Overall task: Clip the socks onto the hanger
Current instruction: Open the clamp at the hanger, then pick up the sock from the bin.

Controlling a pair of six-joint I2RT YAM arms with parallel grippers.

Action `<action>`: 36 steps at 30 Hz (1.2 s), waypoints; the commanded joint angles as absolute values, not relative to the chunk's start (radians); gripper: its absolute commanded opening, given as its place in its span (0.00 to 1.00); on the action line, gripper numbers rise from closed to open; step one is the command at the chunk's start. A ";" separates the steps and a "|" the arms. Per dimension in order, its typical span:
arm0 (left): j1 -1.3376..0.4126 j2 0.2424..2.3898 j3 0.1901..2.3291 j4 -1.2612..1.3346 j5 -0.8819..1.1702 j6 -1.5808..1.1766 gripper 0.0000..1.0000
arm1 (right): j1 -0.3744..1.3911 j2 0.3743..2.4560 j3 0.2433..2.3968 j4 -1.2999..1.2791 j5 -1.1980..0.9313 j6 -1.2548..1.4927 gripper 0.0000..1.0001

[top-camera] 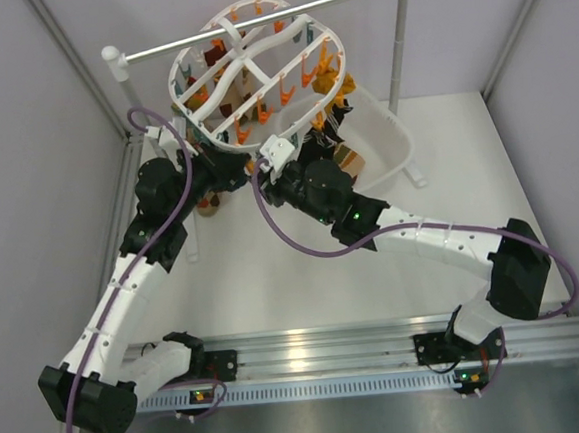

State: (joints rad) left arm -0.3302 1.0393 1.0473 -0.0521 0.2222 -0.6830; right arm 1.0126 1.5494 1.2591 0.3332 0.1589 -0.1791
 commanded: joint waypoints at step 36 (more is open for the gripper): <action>-0.305 1.131 1.161 0.060 0.095 -0.634 0.00 | 0.307 2.052 1.592 -0.101 -0.137 0.101 0.46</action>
State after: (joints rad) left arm -0.3210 1.1225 1.1015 -0.0433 0.1505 -0.6502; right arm 0.3172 1.9926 1.5097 -0.0944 -0.1524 0.1497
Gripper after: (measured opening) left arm 0.169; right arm 0.455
